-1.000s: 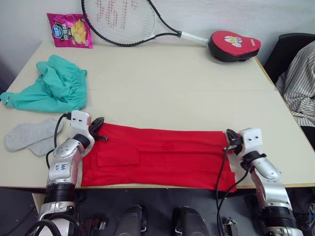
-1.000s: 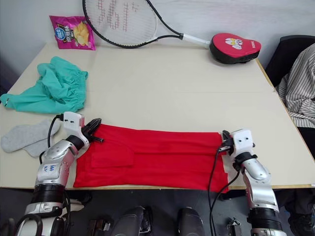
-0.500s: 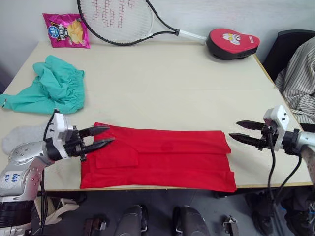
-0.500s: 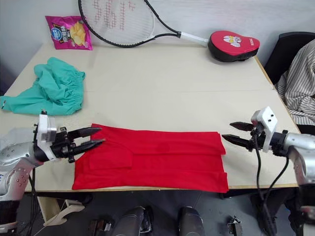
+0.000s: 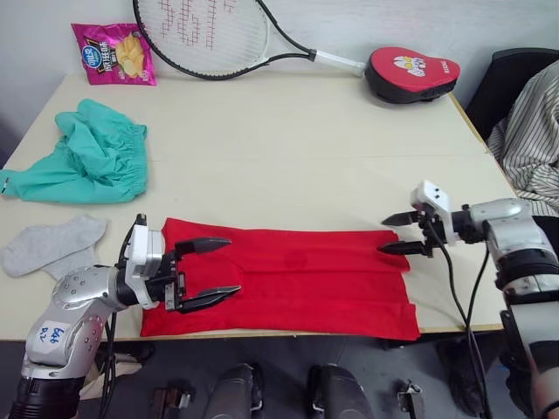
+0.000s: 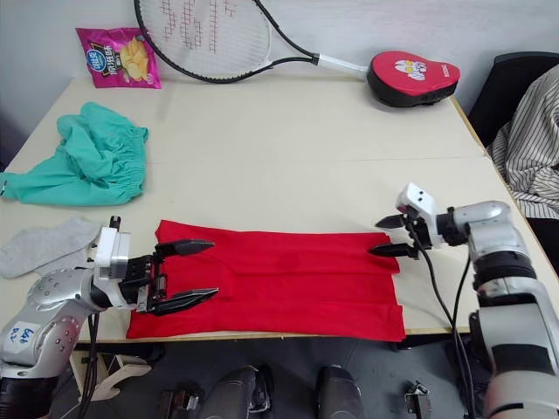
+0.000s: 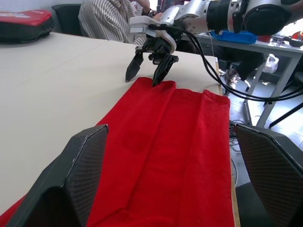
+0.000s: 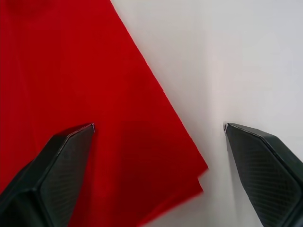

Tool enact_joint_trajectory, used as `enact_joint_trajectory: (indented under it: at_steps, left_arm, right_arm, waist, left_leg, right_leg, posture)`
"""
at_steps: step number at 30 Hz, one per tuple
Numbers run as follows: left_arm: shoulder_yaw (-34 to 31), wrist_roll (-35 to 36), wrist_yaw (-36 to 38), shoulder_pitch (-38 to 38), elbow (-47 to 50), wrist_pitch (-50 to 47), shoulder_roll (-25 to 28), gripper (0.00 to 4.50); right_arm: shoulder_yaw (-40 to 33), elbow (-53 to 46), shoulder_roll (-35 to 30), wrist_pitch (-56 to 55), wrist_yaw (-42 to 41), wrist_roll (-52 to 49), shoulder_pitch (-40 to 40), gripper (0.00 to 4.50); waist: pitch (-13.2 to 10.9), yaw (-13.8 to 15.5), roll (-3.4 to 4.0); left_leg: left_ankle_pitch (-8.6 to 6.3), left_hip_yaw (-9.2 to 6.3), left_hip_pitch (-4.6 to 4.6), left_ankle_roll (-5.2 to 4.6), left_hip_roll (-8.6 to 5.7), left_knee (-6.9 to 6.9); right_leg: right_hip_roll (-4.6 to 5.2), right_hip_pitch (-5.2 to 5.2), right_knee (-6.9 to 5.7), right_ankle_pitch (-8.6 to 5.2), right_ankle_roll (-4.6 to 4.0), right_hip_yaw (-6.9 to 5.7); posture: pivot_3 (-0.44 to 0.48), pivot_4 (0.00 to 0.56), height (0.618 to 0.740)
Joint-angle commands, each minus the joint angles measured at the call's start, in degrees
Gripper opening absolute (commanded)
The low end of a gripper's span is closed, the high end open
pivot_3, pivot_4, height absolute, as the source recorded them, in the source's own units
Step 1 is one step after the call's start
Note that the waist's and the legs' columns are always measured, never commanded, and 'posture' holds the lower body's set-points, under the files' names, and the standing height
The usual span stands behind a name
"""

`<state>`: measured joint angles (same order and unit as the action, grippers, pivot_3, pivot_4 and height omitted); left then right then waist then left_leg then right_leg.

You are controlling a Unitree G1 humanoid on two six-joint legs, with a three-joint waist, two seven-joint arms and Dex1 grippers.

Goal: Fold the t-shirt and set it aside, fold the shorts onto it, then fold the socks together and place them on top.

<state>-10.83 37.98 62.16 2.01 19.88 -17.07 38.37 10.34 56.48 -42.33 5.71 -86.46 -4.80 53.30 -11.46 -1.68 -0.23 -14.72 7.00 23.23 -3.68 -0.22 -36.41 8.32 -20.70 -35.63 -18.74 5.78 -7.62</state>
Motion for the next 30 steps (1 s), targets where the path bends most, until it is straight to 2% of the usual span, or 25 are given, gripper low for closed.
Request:
enact_joint_trajectory:
  at_steps: [1, 8, 13, 15, 18, 24, 28, 30]
  left_arm:
    - [-0.58, 0.42, -0.36, -0.97, 2.17, 0.63, -0.08, 4.50]
    - [-0.81, -0.04, 0.01, -1.46, 1.46, 1.88, 0.15, 4.50]
    - [-0.24, -0.57, -0.16, -2.58, 1.92, 2.90, -0.28, 4.50]
    - [-0.50, -0.92, -1.30, -2.96, 1.86, 3.49, -0.93, 4.50]
    - [-0.76, -2.08, -2.97, -3.27, 1.43, 4.67, -1.92, 4.50]
    - [-0.82, -4.38, -7.05, -3.02, 0.32, 7.02, -4.65, 4.50]
    - [-0.47, -5.78, -8.22, -3.11, -0.32, 8.16, -5.33, 4.50]
    - [-0.19, -6.74, -8.49, -2.94, -1.20, 8.64, -5.28, 4.50]
  right_arm:
    - [1.75, 0.98, 0.74, 2.25, -4.92, 2.06, 0.44, 3.88]
    - [7.96, -0.23, -0.27, 4.27, -6.04, 0.22, 0.86, 1.60]
    - [8.62, 2.93, -0.75, 0.29, -6.04, 1.63, 3.17, 0.05]
    - [8.58, 5.69, -0.47, -5.37, -2.12, 5.31, 6.18, 0.02]
    - [6.88, 9.63, 1.81, -11.05, 11.44, 8.28, 10.11, 0.02]
    - [5.04, 13.68, 6.16, -20.79, 33.21, 13.45, 13.57, 0.02]
    - [5.15, 15.49, 7.78, -24.85, 41.04, 16.44, 13.53, 0.02]
    - [3.29, 16.13, 8.60, -24.93, 40.36, 15.09, 13.25, 0.02]
  waist:
    - [0.00, 0.00, 0.00]
    - [0.00, 0.02, 0.00]
    - [0.00, 0.03, 0.00]
    - [0.00, 0.07, 0.01]
    - [-0.01, -0.06, 0.01]
    - [-0.01, -0.12, 0.02]
    - [-0.02, -0.10, 0.03]
    - [-0.02, -0.07, 0.03]
  left_leg:
    - [0.00, -0.01, 0.00, 0.00, 0.00, 0.00]
    - [-0.16, -0.05, -0.01, 0.27, 0.00, -0.01]
    - [-0.16, -0.04, -0.01, 0.28, 0.00, -0.01]
    - [-0.16, -0.05, -0.01, 0.29, 0.00, -0.01]
    - [-0.17, -0.03, -0.01, 0.29, -0.03, -0.05]
    - [-0.12, -0.02, 0.04, 0.40, -0.01, 0.06]
    - [0.05, 0.00, 0.08, 0.13, 0.00, 0.11]
    - [0.07, -0.01, 0.08, 0.10, 0.00, 0.11]
  right_leg:
    - [0.00, 0.00, 0.00, 0.00, 0.00, 0.00]
    - [0.02, 0.01, 0.00, 0.00, 0.00, -0.02]
    - [0.01, 0.01, 0.00, 0.00, 0.00, -0.03]
    - [0.02, 0.01, 0.00, 0.00, 0.00, -0.03]
    - [0.04, 0.01, -0.02, 0.01, 0.01, -0.01]
    - [-0.02, -0.12, -0.04, -0.01, -0.03, 0.00]
    - [-0.08, -0.12, -0.15, -0.01, -0.03, 0.00]
    - [-0.08, -0.08, -0.14, -0.01, -0.03, -0.01]
  posture:
    - [0.000, 0.150, 0.740]
    - [0.000, 0.150, 0.740]
    - [0.000, 0.150, 0.740]
    - [0.000, 0.150, 0.740]
    - [0.000, 0.150, 0.740]
    - [0.000, 0.150, 0.740]
    - [0.000, 0.150, 0.740]
    - [0.000, 0.150, 0.740]
